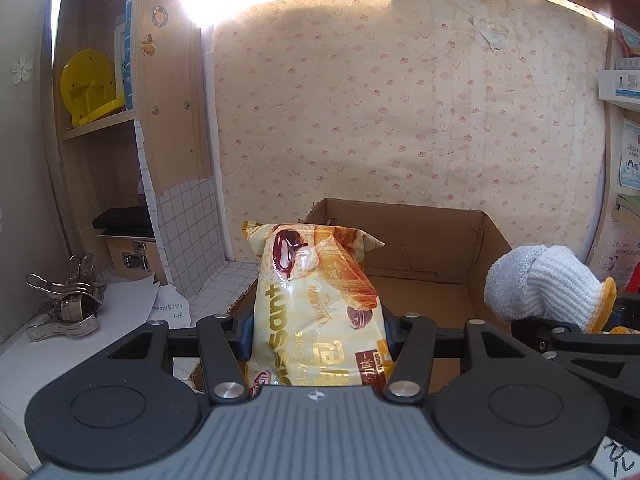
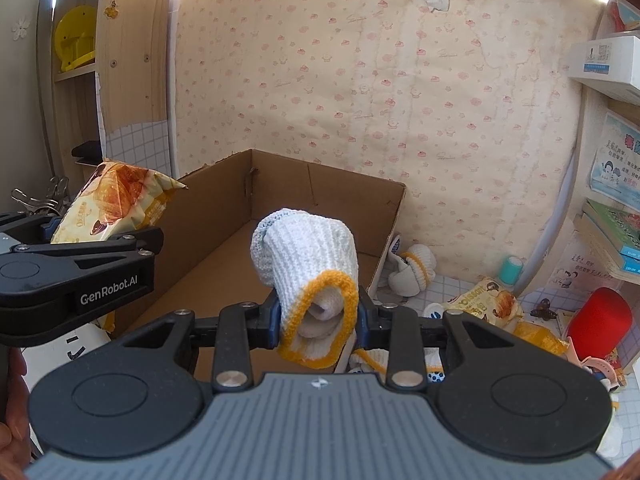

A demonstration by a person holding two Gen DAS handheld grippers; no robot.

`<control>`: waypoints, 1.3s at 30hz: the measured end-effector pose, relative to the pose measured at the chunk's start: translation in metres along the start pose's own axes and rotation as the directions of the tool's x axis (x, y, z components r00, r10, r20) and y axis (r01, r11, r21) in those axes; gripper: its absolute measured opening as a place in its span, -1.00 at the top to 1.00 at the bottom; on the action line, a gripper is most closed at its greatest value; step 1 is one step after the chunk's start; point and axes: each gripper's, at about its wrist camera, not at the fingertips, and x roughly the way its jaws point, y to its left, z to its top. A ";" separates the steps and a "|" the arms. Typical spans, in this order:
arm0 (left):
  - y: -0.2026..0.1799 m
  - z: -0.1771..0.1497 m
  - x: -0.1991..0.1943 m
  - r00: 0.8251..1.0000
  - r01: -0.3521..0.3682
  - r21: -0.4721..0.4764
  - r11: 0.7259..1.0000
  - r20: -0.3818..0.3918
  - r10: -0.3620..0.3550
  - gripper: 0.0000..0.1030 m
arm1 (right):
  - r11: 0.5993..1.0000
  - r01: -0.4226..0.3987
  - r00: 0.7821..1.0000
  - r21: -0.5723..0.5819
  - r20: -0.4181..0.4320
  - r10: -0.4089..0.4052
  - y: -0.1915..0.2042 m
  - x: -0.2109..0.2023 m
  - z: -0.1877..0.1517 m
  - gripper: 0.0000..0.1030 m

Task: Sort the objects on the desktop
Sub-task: 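Carry the bread bag and glove over the cardboard box with both grippers, then open both grippers to drop the bread bag and glove into the box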

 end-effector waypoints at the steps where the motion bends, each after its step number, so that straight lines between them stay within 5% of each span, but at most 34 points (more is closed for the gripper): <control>1: 0.000 0.001 0.000 1.000 0.000 -0.001 1.000 0.004 0.000 -0.10 | 1.000 -0.001 1.000 0.002 0.001 0.001 0.000 0.001 0.000 0.35; 19: -0.003 0.005 0.008 1.000 -0.026 0.024 0.999 -0.008 0.026 -0.15 | 1.000 -0.003 1.000 -0.001 -0.012 0.003 0.001 0.010 0.005 0.27; 22: -0.002 0.007 0.007 0.999 -0.040 0.027 0.999 0.001 0.040 -0.27 | 1.000 -0.010 1.000 0.001 -0.007 0.010 0.000 0.010 0.003 0.14; 24: -0.001 0.008 0.006 0.999 -0.051 0.028 0.998 0.007 0.051 -0.46 | 1.000 -0.003 1.000 -0.001 0.009 0.003 -0.001 0.007 0.003 -0.33; 28: 0.000 0.009 0.002 0.999 -0.049 0.018 0.999 0.019 0.048 -0.60 | 1.000 0.003 0.998 0.012 0.063 -0.003 -0.006 -0.006 0.004 -0.38; 39: -0.024 0.001 -0.030 0.994 0.079 -0.003 0.997 0.070 -0.079 -0.60 | 0.987 0.119 0.983 0.108 0.129 -0.132 -0.081 -0.050 -0.032 -0.43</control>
